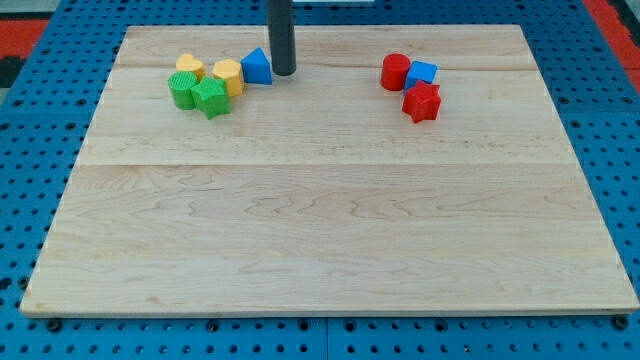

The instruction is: Move the blue triangle a bit left

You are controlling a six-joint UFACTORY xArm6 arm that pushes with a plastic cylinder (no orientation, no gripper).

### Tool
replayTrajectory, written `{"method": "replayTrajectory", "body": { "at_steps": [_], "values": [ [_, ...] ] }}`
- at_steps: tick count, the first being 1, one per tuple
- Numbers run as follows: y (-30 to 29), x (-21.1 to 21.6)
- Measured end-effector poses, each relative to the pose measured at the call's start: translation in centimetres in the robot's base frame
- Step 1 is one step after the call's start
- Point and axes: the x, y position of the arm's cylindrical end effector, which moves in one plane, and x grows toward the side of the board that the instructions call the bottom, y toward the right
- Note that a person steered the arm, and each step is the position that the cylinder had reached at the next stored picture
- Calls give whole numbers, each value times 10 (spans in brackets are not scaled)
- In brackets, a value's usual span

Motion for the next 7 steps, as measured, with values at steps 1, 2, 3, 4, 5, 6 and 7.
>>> {"method": "replayTrajectory", "body": {
  "at_steps": [1, 2, 3, 4, 5, 6, 7],
  "values": [
    [-16, 17],
    [-55, -23],
    [-36, -30],
    [-18, -51],
    [-16, -62],
    [-21, -61],
    [-35, -60]
  ]
}}
